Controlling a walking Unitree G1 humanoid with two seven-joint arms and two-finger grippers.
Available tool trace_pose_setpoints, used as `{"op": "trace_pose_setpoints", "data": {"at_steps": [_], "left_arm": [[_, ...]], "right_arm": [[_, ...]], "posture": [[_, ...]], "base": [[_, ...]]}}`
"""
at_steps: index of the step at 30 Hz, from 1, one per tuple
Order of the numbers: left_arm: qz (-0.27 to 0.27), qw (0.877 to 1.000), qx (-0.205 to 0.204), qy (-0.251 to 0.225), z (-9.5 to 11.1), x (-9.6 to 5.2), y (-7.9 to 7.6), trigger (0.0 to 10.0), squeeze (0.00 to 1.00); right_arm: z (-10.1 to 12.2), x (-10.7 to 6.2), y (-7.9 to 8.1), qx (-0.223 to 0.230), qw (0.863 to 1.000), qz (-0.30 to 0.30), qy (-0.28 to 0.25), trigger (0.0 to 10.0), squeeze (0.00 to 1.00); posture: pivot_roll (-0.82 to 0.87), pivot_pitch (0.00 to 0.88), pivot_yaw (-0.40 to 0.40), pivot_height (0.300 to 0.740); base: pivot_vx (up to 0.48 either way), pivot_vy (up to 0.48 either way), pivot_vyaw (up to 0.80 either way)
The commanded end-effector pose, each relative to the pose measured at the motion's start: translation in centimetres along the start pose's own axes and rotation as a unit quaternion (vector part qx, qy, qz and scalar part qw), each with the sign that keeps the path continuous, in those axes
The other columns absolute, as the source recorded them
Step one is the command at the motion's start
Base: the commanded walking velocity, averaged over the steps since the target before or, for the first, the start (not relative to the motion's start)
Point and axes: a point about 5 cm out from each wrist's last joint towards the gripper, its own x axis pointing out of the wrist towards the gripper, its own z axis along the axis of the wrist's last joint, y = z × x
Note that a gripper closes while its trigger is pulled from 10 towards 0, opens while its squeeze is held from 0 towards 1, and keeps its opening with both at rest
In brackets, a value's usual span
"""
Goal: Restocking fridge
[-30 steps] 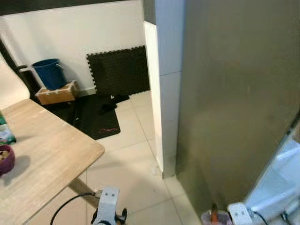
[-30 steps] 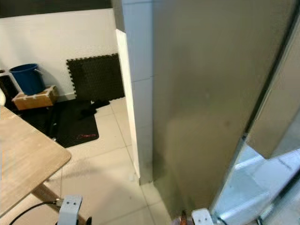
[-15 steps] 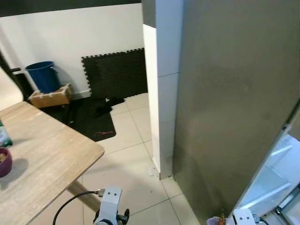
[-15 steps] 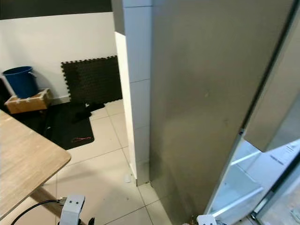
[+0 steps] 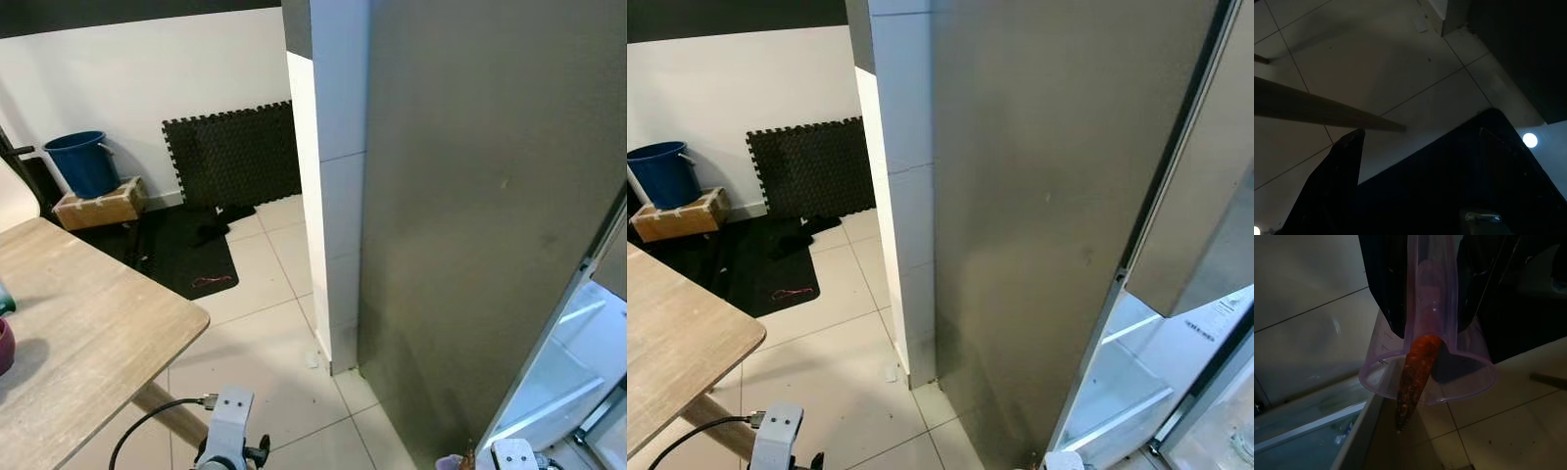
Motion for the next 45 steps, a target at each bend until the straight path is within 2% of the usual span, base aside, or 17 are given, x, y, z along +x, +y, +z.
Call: {"op": "trace_pose_setpoints", "data": {"at_steps": [1,8,24,38,45], "left_arm": [[0.008,1.000,-0.013,0.017,-0.8,-0.1,0.2,10.0,0.00],[0.017,0.999,-0.024,0.020,-1.0,-0.1,0.6,10.0,0.00],[0.041,0.998,-0.054,0.020,-1.1,0.0,1.0,10.0,0.00],[0.048,0.997,-0.061,0.020,-1.2,0.0,1.2,10.0,0.00],[0.053,0.996,-0.062,0.020,-1.2,-0.1,1.5,10.0,0.00]], "right_arm": [[0.3,0.1,0.2,-0.003,1.000,0.005,-0.010,10.0,0.00],[0.7,0.2,0.5,-0.008,1.000,0.012,-0.018,10.0,0.00],[1.9,0.5,1.0,-0.015,0.999,0.022,-0.041,10.0,0.00],[2.1,0.6,1.5,-0.028,0.998,0.037,-0.046,10.0,0.00],[2.1,0.6,1.7,-0.028,0.998,0.041,-0.046,10.0,0.00]], "posture": [[-0.01,0.108,0.036,0.740],[-0.01,0.111,0.032,0.740],[-0.01,0.112,0.027,0.740],[-0.01,0.118,0.026,0.740],[-0.01,0.123,0.026,0.740]], "base": [[0.000,0.000,0.00],[0.000,-0.073,0.00],[0.000,-0.328,0.00],[0.000,-0.329,0.00],[0.000,-0.328,0.74]]}}
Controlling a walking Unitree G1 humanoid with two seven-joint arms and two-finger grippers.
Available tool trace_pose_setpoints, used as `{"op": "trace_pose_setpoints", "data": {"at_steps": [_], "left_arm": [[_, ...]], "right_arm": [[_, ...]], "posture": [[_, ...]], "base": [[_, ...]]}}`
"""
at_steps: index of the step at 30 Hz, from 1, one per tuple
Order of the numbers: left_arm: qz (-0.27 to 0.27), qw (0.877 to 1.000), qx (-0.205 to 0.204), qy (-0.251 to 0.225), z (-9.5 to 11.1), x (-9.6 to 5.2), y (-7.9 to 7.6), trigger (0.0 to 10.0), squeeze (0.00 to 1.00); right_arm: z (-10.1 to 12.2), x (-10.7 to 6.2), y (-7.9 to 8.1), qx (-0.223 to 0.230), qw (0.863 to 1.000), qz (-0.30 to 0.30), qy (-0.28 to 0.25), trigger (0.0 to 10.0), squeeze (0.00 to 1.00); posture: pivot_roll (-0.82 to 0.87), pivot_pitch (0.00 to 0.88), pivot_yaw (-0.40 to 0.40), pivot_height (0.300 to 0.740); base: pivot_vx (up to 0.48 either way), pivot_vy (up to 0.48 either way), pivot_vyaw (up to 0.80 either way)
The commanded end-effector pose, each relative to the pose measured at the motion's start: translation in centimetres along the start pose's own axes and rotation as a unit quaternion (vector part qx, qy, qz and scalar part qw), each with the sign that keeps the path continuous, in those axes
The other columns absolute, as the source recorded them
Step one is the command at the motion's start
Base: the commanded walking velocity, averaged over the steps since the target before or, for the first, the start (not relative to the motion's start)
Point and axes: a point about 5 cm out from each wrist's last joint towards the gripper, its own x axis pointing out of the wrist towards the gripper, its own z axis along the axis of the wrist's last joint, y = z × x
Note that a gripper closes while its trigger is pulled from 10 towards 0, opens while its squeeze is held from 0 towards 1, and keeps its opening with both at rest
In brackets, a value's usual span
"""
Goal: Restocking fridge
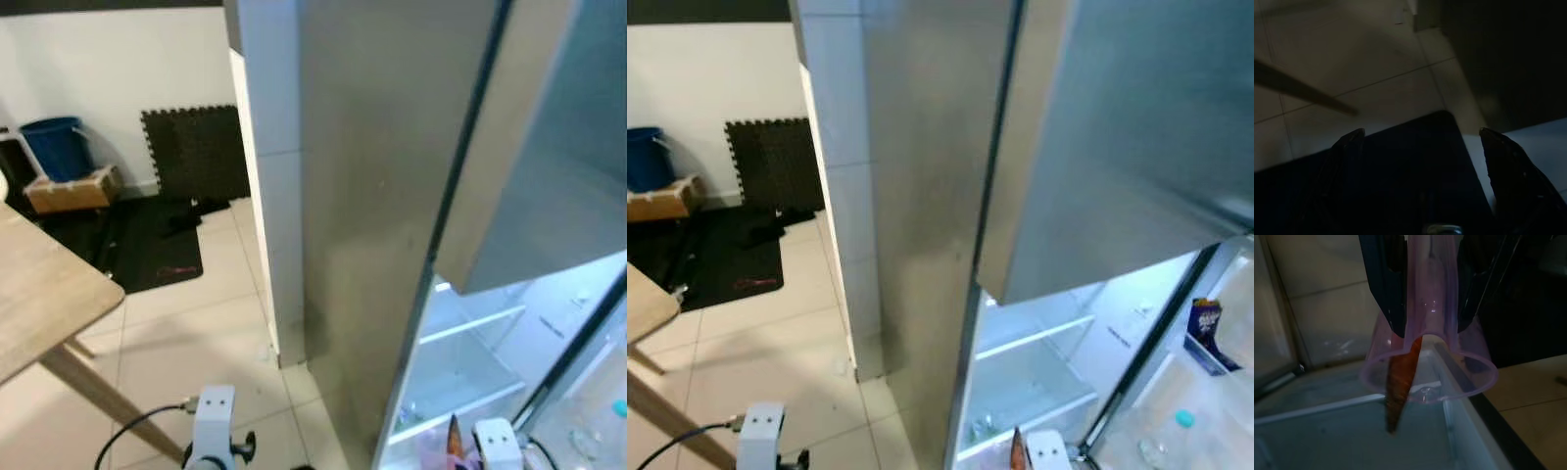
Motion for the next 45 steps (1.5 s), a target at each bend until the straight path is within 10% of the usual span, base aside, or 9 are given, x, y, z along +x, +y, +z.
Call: {"op": "trace_pose_setpoints", "data": {"at_steps": [1,45], "left_arm": [[0.007,1.000,-0.003,0.014,-0.84,-0.23,0.41,10.0,0.00],[0.019,1.000,-0.011,0.006,-0.33,-0.13,0.81,10.0,0.00]], "right_arm": [[-0.02,-0.05,0.03,-0.004,1.000,0.003,-0.002,10.0,0.00],[-0.44,-0.27,-0.48,0.020,1.000,-0.022,0.000,10.0,0.00]], "posture": [[-0.01,0.123,0.026,0.740],[-0.02,0.126,0.035,0.740]], "base": [[0.000,-0.326,0.80],[0.000,-0.194,0.18]]}}
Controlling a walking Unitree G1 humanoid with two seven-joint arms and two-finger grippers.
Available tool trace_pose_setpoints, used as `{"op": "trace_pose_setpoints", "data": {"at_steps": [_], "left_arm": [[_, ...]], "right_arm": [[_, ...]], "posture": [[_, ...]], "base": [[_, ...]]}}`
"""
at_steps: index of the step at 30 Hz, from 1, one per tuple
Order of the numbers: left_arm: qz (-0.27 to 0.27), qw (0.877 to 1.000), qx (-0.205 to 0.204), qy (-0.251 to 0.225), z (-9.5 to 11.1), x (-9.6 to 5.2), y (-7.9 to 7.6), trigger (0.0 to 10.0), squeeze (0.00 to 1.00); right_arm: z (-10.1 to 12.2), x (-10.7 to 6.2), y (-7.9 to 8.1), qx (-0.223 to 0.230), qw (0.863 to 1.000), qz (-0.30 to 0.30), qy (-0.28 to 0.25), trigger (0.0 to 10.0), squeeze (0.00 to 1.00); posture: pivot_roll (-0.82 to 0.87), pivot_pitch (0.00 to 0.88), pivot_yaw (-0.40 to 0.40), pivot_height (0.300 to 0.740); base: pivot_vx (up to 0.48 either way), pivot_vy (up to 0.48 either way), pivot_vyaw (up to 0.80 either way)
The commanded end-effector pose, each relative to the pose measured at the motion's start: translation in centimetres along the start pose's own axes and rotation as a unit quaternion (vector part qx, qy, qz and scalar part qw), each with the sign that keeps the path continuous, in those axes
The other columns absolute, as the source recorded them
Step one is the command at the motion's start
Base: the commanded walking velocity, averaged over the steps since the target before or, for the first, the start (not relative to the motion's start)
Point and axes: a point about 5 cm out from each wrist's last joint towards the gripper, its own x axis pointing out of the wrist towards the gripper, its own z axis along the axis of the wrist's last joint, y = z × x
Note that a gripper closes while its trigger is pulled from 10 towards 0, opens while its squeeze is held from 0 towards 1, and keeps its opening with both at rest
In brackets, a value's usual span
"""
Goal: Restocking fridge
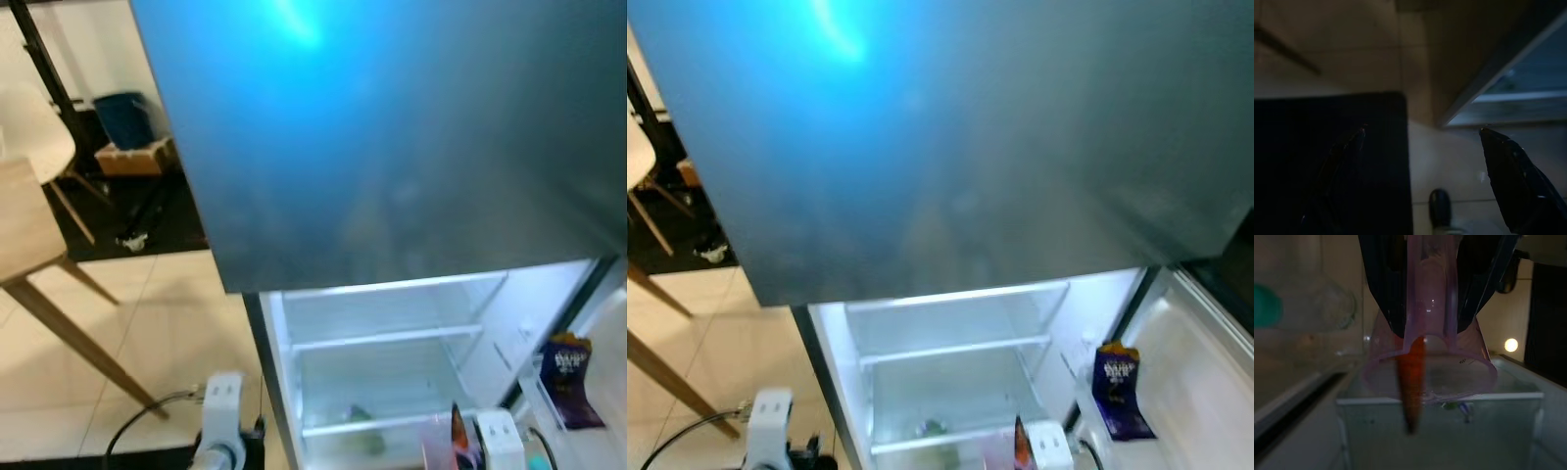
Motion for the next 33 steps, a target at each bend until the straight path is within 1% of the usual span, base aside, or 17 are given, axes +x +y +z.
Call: {"op": "trace_pose_setpoints", "data": {"at_steps": [1,19,21,25,29,33], "left_arm": [[0.009,1.000,0.003,0.011,-0.51,-0.16,0.68,10.0,0.00],[0.013,1.000,0.010,0.024,-0.95,-0.25,1.20,10.0,0.00],[0.010,0.999,0.026,0.024,-1.21,-0.36,1.28,10.0,0.00],[0.009,0.999,0.026,0.026,-1.41,-0.39,1.23,10.0,0.00],[0.004,1.000,0.020,0.020,-1.12,-0.24,0.87,10.0,0.00],[0.006,0.999,0.028,0.016,-0.74,-0.07,0.86,10.0,0.00]], "right_arm": [[-0.47,-0.14,0.10,0.009,1.000,-0.002,0.008,10.0,0.00],[-0.68,-0.14,0.25,0.014,1.000,-0.003,0.012,10.0,0.00],[-0.91,-0.21,0.38,0.021,1.000,-0.004,0.014,10.0,0.00],[-1.06,-0.25,0.43,0.025,1.000,-0.006,0.016,10.0,0.00],[-1.05,-0.11,0.75,0.028,0.999,-0.007,0.020,10.0,0.00],[-0.76,0.14,1.04,0.032,0.999,-0.010,0.020,10.0,0.00]], "posture": [[-0.02,0.126,0.035,0.740],[-0.01,0.118,0.036,0.740],[-0.02,0.106,0.035,0.740],[-0.01,0.099,0.030,0.740],[-0.01,0.071,0.029,0.740],[0.00,0.039,0.028,0.740]], "base": [[0.000,0.000,0.00],[0.000,0.000,0.00],[0.000,0.000,0.00],[0.000,0.000,0.00],[0.000,0.000,0.00],[0.000,0.000,0.00]]}}
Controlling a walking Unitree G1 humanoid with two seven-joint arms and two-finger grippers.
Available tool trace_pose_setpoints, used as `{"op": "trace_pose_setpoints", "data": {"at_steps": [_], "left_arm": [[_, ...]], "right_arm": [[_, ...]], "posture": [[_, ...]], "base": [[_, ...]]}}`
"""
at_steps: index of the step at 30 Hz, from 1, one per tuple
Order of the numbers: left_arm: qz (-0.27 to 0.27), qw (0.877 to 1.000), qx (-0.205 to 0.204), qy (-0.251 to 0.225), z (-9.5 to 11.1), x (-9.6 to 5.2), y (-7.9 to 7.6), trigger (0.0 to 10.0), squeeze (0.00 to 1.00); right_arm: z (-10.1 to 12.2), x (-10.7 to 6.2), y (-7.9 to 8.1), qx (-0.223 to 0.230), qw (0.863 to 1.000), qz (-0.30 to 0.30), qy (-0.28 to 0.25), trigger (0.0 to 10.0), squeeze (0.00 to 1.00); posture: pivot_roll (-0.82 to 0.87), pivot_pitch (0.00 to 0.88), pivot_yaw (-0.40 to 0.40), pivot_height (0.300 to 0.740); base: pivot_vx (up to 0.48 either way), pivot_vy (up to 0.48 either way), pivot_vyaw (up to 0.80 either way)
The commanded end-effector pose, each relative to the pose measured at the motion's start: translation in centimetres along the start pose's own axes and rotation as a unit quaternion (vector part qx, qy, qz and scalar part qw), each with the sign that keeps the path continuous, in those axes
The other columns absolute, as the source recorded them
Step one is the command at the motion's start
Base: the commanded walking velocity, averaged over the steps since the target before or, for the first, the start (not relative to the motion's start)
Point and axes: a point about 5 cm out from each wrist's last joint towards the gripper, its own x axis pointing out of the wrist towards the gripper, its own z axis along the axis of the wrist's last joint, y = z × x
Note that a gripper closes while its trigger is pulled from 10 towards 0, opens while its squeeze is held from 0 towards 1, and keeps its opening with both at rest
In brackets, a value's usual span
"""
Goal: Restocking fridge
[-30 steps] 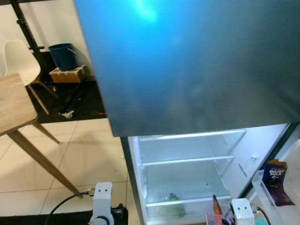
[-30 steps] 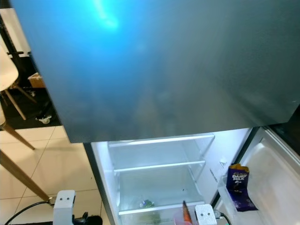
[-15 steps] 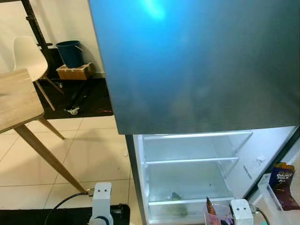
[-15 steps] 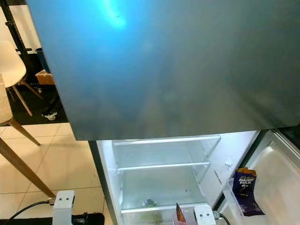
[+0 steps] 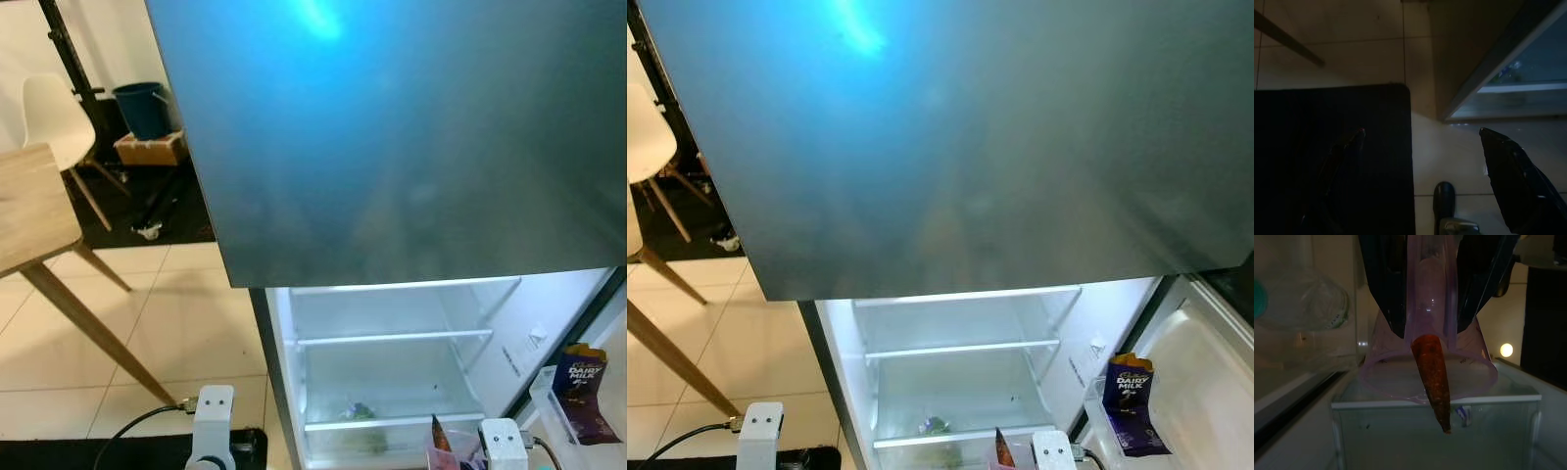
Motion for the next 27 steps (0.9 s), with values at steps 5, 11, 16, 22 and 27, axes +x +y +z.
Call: {"op": "trace_pose_setpoints", "data": {"at_steps": [5,11,16,22,27], "left_arm": [[0.013,1.000,0.005,0.004,0.2,0.1,0.9,10.0,0.00],[0.026,1.000,-0.004,0.015,-0.2,0.1,1.5,10.0,0.00],[0.031,0.999,-0.006,0.018,-0.4,0.0,1.9,10.0,0.00],[0.039,0.999,-0.006,0.024,-0.4,0.0,2.6,10.0,0.00],[0.048,0.999,-0.011,0.020,0.1,0.1,3.1,10.0,0.00]], "right_arm": [[-0.1,0.2,0.4,0.021,1.000,-0.004,0.007,10.0,0.00],[0.0,0.3,0.5,0.036,0.999,-0.008,0.011,10.0,0.00],[-0.2,0.3,0.4,0.051,0.998,-0.020,0.015,10.0,0.00],[-0.2,0.4,0.8,0.057,0.998,-0.022,0.018,10.0,0.00],[-0.1,0.5,0.9,0.064,0.997,-0.026,0.022,10.0,0.00]], "posture": [[0.01,0.014,0.025,0.740],[0.02,0.000,0.017,0.740],[0.03,0.000,0.015,0.740],[0.04,0.000,0.019,0.740],[0.05,0.000,0.005,0.740]], "base": [[0.000,0.000,0.00],[0.000,0.000,0.00],[0.000,0.000,0.00],[0.000,0.000,0.00],[0.000,0.000,0.00]]}}
